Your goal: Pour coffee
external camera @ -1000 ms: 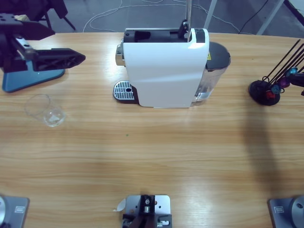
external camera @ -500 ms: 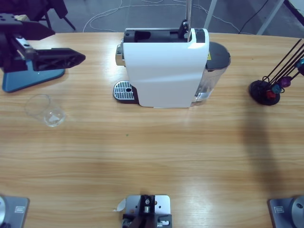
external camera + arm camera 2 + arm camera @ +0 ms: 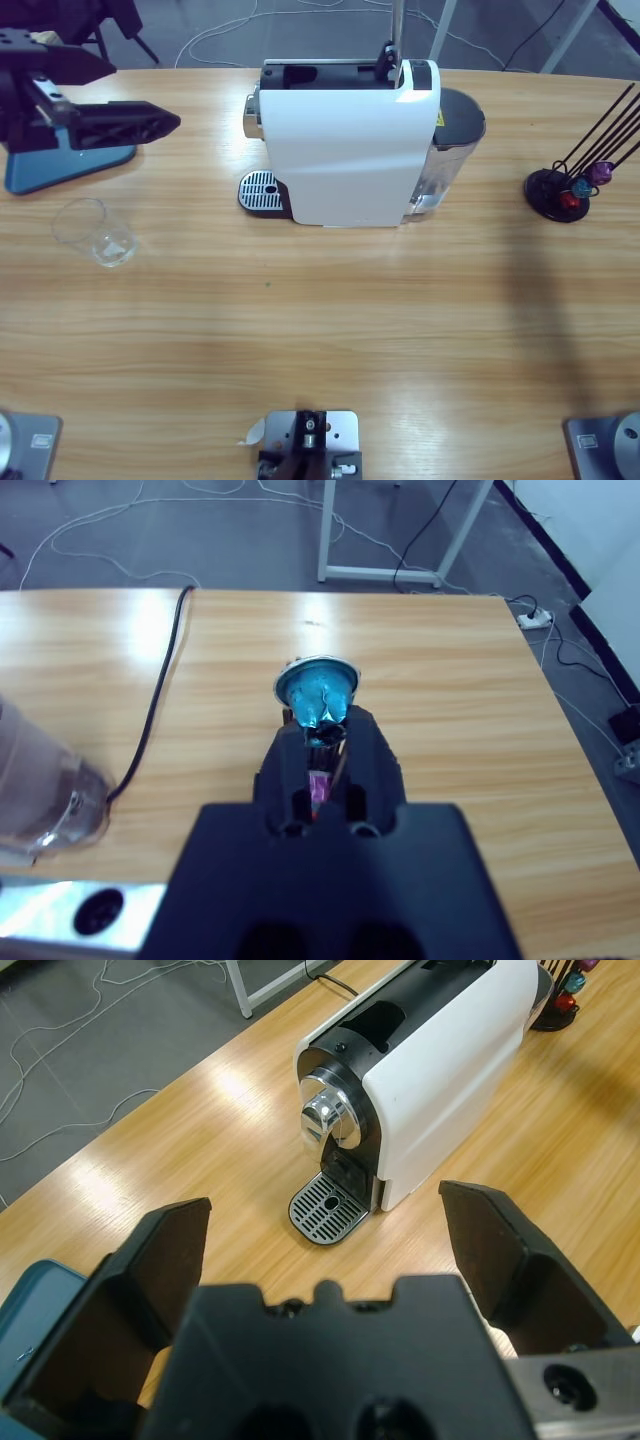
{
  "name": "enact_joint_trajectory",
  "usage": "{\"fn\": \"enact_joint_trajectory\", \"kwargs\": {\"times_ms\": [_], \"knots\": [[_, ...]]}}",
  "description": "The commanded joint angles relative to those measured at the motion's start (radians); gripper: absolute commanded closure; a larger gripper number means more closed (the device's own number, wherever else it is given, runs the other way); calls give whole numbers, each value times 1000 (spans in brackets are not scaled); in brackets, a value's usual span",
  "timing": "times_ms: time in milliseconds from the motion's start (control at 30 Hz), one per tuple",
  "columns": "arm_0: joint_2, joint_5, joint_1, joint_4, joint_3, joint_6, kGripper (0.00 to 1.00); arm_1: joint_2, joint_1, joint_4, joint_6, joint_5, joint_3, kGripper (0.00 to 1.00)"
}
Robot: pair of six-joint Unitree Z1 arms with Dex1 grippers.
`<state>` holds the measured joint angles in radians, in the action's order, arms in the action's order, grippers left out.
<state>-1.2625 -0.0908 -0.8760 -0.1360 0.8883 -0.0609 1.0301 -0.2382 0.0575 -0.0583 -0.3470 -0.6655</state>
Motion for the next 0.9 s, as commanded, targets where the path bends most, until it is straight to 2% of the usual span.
{"fn": "enact_joint_trajectory", "kwargs": {"times_ms": [33,167,300,467,633,900], "knots": [[-23,-14,-8,8,-2,17,0,-55,-204,67,150,236,-21,1000],[-1,-6,-8,-55,9,-40,0,58,-383,73,280,333,-83,1000],[32,-6,-1,-83,-4,-63,0,203,-462,97,371,442,-226,1000],[45,-7,0,-83,-21,-62,0,396,-577,146,460,451,-411,1000],[74,-10,12,-83,-37,-62,0,588,-625,179,495,455,-601,1000],[90,-7,54,-82,-45,-62,0,717,-637,245,580,335,-788,1000]]}}
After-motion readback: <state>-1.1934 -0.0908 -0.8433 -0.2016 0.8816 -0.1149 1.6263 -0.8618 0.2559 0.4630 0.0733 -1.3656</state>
